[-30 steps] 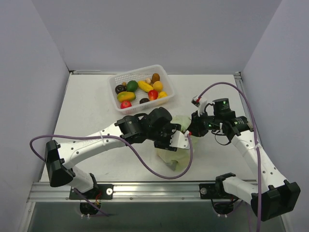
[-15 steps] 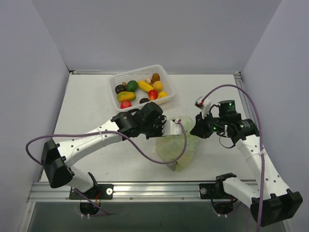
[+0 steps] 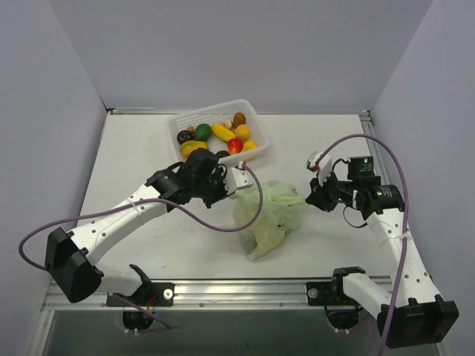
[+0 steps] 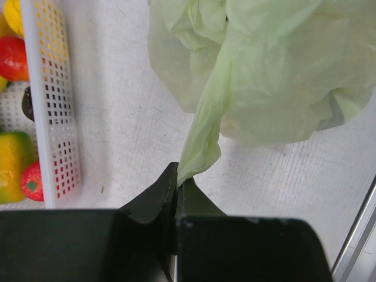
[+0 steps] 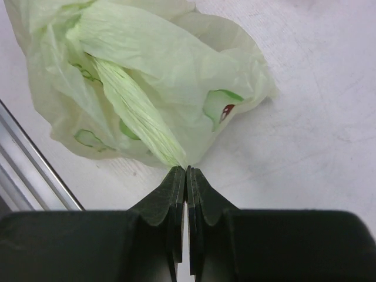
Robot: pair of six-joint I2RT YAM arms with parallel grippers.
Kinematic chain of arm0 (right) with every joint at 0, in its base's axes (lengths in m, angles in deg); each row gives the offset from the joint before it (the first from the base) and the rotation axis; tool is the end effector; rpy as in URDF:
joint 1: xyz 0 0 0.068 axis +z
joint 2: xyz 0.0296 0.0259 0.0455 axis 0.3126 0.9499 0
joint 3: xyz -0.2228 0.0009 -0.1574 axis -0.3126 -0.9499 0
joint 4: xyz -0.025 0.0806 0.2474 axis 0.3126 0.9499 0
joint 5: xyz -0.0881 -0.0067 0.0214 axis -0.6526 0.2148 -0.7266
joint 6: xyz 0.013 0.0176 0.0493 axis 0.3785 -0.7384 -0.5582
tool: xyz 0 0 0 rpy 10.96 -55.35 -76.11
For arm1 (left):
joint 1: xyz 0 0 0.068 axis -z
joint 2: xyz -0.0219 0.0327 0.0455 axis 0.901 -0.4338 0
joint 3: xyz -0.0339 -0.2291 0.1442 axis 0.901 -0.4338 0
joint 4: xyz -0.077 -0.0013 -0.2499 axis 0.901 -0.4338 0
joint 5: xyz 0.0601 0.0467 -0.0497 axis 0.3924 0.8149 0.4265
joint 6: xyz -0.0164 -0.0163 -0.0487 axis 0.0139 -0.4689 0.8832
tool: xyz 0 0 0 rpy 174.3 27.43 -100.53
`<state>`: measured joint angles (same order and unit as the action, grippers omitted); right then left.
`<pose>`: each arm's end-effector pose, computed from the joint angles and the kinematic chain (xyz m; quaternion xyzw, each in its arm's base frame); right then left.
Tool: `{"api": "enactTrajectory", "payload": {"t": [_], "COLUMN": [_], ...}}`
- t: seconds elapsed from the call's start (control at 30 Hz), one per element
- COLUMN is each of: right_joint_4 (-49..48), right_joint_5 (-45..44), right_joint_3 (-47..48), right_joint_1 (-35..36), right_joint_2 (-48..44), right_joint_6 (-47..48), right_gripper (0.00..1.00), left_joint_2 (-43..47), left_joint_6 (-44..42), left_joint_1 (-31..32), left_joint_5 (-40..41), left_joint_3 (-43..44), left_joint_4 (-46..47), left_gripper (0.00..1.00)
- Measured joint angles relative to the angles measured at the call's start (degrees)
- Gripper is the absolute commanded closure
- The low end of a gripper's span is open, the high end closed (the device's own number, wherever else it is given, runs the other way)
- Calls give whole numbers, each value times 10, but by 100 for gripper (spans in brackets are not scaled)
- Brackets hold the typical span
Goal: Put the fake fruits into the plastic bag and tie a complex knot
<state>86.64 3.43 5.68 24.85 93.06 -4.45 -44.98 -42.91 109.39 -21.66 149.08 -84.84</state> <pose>0.1958 0.0453 0.3320 -0.4187 0.7486 0.2014 0.4729 0.2026 -0.2114 0.3213 0.5810 0.7173 -0.1258 0.3635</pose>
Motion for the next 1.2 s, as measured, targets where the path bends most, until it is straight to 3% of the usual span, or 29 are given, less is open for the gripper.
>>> {"api": "enactTrajectory", "payload": {"t": [0.3,0.7,1.03,1.2], "right_joint_4": [2,-8,-7,-11], "right_joint_5": [12,36,64,83], "right_joint_3": [-57,-84,-76,-92], "right_joint_1": [-69,-104,-148,-168], "right_joint_2": [7,10,20,23], "right_joint_6": [106,167,176,187], "right_gripper": [100,100,100,100], "left_joint_2": [32,23,29,44], "left_joint_6": [16,20,26,31], "left_joint_1": [-47,-127,-140,-143], "left_joint_5": [-54,-129,-162,-169], "left_joint_3": [-92,-97,-85,-122], "left_joint_4": [20,30,32,63], "left_gripper": [100,100,100,100]}}
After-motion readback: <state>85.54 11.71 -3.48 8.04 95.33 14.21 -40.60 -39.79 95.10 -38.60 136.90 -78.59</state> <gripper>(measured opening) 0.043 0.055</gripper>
